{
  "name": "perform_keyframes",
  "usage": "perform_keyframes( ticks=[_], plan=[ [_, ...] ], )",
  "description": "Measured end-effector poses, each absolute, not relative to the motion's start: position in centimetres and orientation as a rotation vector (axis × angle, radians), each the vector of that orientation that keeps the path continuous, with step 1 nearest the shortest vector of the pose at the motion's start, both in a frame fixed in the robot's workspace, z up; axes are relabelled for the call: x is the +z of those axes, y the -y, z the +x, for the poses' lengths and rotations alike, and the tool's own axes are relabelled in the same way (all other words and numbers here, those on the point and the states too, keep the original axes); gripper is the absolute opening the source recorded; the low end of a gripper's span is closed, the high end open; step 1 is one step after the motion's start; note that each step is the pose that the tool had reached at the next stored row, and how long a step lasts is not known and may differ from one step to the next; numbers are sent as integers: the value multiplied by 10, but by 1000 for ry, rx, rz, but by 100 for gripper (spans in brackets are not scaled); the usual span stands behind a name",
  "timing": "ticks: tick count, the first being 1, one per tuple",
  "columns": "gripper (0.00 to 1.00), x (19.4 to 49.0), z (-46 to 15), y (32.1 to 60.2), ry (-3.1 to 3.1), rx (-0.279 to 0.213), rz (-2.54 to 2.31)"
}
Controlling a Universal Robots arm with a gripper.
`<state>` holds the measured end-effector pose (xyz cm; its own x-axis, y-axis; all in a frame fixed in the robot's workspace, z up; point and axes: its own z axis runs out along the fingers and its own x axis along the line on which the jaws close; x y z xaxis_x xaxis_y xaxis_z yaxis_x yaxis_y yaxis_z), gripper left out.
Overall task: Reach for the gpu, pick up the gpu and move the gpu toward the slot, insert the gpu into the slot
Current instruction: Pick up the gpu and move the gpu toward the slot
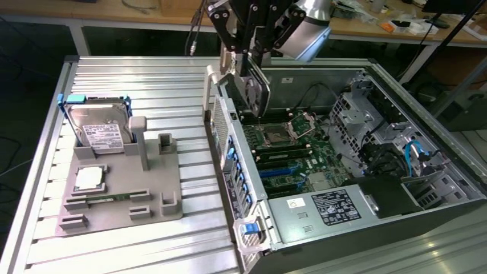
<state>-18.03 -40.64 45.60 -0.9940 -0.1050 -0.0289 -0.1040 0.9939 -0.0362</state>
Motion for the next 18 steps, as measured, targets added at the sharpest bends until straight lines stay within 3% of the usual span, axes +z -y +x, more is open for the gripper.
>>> perform_keyframes(
  ticks=[18],
  plan=[
    [27,451,-123,406,-3106,-54,-165]
  ],
)
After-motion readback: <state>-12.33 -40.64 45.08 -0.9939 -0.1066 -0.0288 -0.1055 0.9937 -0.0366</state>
